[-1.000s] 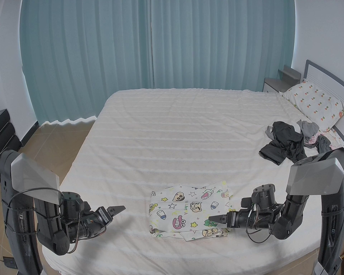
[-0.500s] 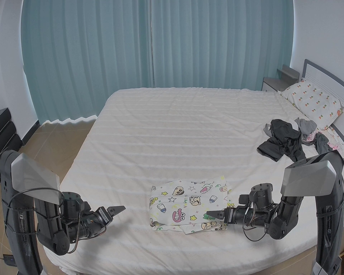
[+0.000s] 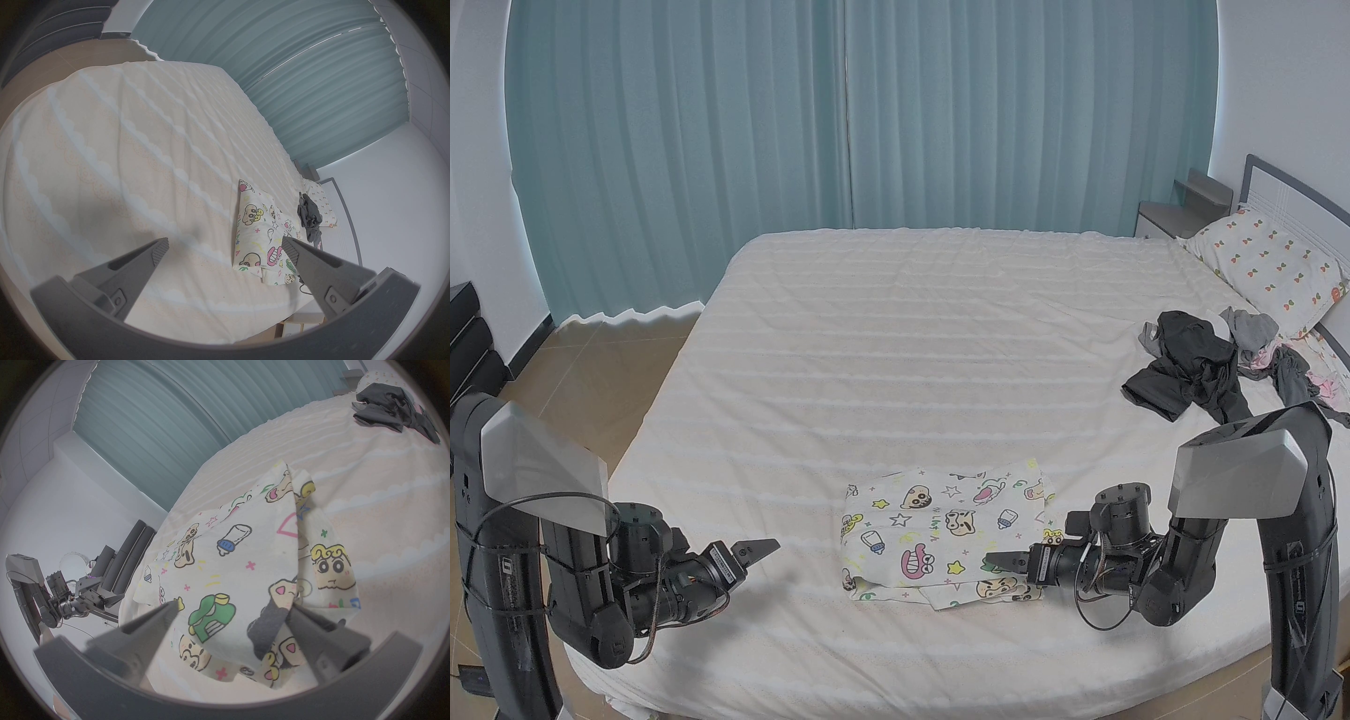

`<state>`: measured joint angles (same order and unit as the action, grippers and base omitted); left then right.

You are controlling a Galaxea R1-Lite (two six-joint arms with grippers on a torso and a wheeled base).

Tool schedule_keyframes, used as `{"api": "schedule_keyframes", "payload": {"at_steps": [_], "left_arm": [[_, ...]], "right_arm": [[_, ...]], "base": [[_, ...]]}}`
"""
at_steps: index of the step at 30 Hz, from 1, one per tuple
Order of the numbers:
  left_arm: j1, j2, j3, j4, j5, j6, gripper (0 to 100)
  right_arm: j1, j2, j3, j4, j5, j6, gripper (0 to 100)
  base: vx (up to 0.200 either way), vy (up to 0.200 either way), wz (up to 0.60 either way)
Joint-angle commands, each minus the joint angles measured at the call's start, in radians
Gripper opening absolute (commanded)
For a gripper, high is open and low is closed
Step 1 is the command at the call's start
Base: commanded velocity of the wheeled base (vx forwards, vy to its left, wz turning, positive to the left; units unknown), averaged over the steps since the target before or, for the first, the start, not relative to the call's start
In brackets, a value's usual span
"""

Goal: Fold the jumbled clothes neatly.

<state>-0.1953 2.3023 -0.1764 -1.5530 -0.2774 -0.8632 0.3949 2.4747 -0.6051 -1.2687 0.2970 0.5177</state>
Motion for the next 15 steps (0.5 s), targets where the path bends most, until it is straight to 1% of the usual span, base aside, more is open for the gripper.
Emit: {"api": "schedule_keyframes", "payload": {"at_steps": [1,4,5,7,12,15], "left_arm": [[-0.001,0.003,0.002,-0.018,0.000,0.000,100],[-0.001,0.002,0.002,-0.018,0.000,0.000,100],[-0.001,0.002,0.002,-0.018,0.000,0.000,100],[-0.001,0.002,0.003,-0.018,0.000,0.000,100],[-0.001,0.002,0.003,-0.018,0.000,0.000,100],[-0.001,0.002,0.005,-0.018,0.000,0.000,100]], "right_arm": [[-0.001,0.004,0.002,-0.003,-0.001,0.002,0],[-0.001,0.004,0.007,-0.006,-0.002,0.002,0],[0.004,0.003,0.019,-0.018,-0.035,0.002,0],[0.005,-0.002,0.030,-0.034,-0.056,0.005,0],[-0.001,-0.043,0.090,-0.097,-0.059,0.007,0],[-0.001,-0.074,0.119,-0.090,-0.055,0.004,0]], "base": [[0.000,0.000,0.00],[0.000,0.000,0.00],[0.000,0.000,0.00],[0.000,0.000,0.00],[0.000,0.000,0.00],[0.000,0.000,0.00]]}}
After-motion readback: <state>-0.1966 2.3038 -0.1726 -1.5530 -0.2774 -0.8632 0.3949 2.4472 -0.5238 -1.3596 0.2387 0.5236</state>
